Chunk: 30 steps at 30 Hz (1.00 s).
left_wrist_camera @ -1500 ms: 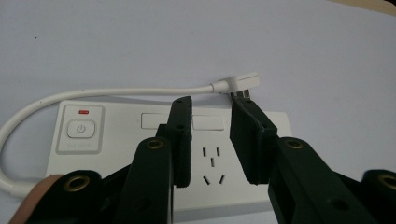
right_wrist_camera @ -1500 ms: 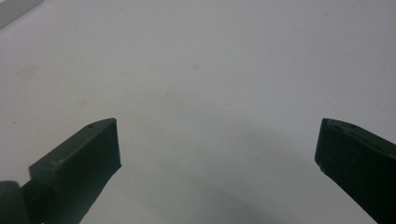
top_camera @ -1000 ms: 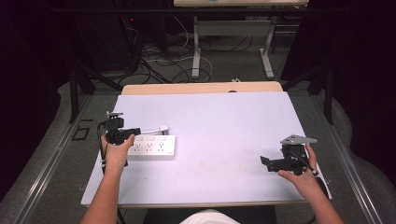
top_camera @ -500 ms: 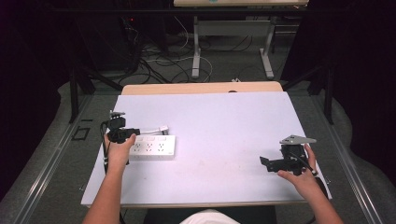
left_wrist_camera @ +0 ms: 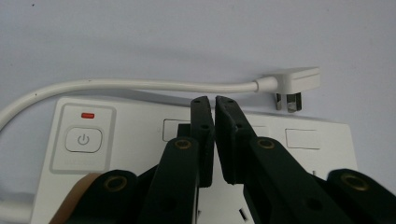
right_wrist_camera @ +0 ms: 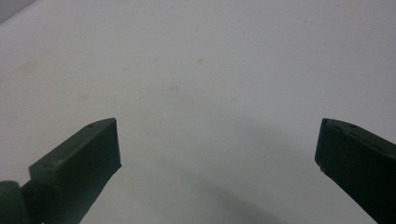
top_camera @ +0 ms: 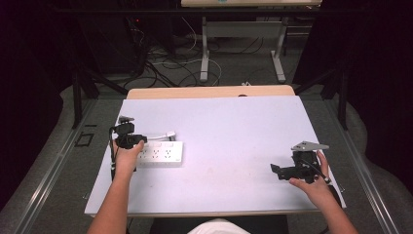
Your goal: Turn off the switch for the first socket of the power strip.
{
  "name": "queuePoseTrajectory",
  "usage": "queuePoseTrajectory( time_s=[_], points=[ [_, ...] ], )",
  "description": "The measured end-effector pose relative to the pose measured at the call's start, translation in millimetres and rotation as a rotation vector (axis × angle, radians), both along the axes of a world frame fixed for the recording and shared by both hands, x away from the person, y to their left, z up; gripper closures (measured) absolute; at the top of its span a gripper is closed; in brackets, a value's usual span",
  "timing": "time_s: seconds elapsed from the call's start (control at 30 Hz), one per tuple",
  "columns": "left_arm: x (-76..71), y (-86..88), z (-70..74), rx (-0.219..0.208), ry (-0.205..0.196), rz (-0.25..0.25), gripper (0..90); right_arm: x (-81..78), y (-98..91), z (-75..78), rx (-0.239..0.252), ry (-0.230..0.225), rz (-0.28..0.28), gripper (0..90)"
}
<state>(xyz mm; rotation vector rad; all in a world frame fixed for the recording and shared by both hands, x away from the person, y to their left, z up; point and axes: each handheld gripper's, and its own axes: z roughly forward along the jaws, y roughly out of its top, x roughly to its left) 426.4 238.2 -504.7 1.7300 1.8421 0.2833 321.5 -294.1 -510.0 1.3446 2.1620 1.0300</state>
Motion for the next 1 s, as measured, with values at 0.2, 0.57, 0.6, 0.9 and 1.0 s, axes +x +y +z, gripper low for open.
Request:
queuePoseTrajectory(
  time_s=[0.2, 0.57, 0.6, 0.9, 1.0],
  points=[
    [3.1, -1.4, -3.9, -0.001, 0.021, -0.001, 86.7, -0.1, 0.0, -0.2, 0.004, 0.003, 0.0, 0.0],
    [5.3, -1.1, -12.2, -0.002, 0.051, 0.0, 88.0, 0.0, 0.3, -0.6, 0.003, 0.005, 0.002, 0.0],
    [5.3, -1.1, -12.2, -0.002, 0.051, 0.0, 88.1, 0.0, 0.3, -0.6, 0.002, 0.006, 0.002, 0.0],
    [5.7, -2.5, -12.4, 0.006, 0.043, -0.011, 89.4, 0.2, 0.8, -1.1, 0.001, 0.006, 0.005, 0.0],
    [5.6, -2.2, -12.6, 0.006, 0.042, -0.013, 89.5, 0.3, 1.1, -1.3, 0.001, 0.008, 0.004, 0.0]
  ],
)
